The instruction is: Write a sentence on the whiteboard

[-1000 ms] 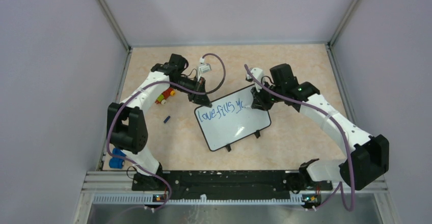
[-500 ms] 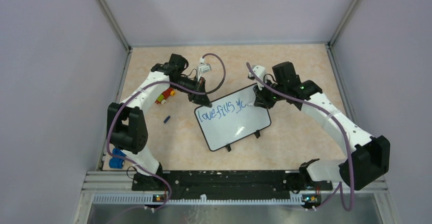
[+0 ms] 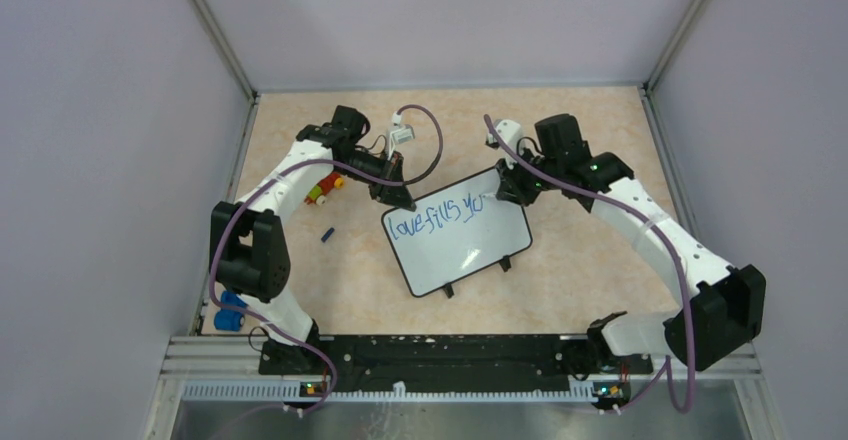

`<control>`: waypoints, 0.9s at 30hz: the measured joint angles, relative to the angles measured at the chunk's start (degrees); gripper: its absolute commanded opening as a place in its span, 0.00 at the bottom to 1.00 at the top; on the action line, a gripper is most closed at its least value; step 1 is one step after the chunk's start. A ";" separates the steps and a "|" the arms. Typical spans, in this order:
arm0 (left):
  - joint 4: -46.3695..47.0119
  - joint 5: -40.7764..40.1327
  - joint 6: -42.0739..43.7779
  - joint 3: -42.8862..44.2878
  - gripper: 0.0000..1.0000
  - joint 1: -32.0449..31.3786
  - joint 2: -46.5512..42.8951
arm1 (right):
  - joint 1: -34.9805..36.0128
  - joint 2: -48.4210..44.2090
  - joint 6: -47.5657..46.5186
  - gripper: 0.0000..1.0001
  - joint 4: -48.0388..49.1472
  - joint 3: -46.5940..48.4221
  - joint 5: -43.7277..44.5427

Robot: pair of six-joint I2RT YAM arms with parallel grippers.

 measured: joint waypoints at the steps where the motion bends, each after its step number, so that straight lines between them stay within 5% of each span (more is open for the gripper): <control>1: 0.00 0.00 0.00 0.00 0.00 0.00 0.00 | 0.17 0.02 0.00 0.00 0.00 0.00 0.00; 27: -0.04 0.22 0.02 0.00 0.00 0.00 0.00 | -1.68 -1.70 0.35 0.00 -0.52 0.00 -3.04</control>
